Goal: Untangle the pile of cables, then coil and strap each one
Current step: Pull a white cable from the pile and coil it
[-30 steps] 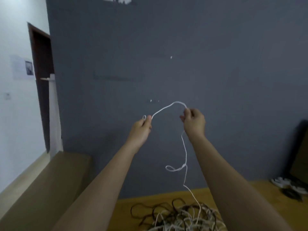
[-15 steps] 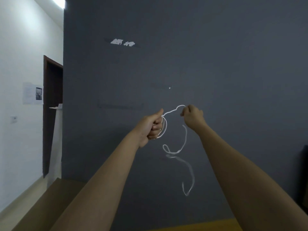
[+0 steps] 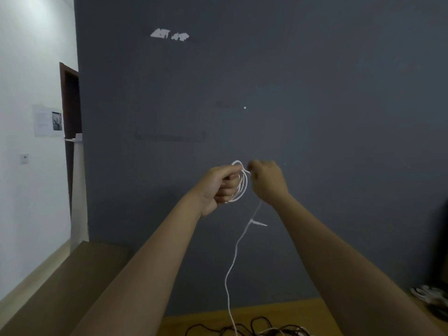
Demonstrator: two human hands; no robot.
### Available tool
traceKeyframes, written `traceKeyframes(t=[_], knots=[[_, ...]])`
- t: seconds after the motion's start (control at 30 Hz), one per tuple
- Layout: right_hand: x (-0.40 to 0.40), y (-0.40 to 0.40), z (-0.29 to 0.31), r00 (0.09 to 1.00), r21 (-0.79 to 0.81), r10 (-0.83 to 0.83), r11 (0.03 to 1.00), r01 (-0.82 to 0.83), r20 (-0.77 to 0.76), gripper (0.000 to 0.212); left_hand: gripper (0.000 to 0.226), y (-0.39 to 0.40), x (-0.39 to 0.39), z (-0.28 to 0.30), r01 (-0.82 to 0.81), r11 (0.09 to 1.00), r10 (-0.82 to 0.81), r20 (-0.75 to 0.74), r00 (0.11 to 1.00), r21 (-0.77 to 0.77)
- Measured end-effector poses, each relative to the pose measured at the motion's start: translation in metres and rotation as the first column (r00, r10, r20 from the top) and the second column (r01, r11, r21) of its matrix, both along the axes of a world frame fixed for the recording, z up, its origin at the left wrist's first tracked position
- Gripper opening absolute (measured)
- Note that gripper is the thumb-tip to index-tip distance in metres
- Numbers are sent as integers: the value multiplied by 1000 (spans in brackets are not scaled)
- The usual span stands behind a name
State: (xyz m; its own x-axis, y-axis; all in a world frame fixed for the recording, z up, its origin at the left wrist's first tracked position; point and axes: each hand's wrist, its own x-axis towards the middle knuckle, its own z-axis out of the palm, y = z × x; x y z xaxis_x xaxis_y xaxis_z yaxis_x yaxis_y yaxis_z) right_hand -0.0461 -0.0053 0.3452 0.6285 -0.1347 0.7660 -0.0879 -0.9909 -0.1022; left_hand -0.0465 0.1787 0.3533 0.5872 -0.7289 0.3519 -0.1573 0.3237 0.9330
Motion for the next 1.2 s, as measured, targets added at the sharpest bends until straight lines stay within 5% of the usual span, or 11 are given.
traceKeyframes(t=[0.07,0.2,0.33,0.43,0.63,0.83,0.93,1.03,1.2], knots=[[-3,8,-31,991,-98,34,994,-47,-133,21,40,-6,-1,-3,11,997,-17,-82,996,-75],[-36,19,-107,926,198,346,929,-314,-155,31,41,-19,4,-16,-121,986,102,-164,981,-111],[-69,14,-146,831,637,554,659,-400,-52,39,38,-39,10,-42,-274,954,251,-183,951,-119],[-88,-15,-141,813,736,582,542,-406,20,33,37,-60,9,-59,-301,942,263,-230,937,-149],[-105,-104,-70,899,660,333,613,-435,283,15,41,-89,-2,-56,-385,923,384,-80,920,0],[-87,-139,26,871,497,74,797,-345,486,26,39,-111,-49,-29,-129,984,121,68,990,121],[-70,-129,29,945,418,9,896,-153,326,31,43,-114,-78,-23,-17,983,-3,109,994,182],[-62,-118,-11,993,344,116,932,-112,8,33,37,-109,-96,-25,6,999,-10,82,997,46],[-86,-93,-108,853,491,476,807,-328,-212,29,29,-101,-91,-41,-99,980,83,-96,992,-174]])
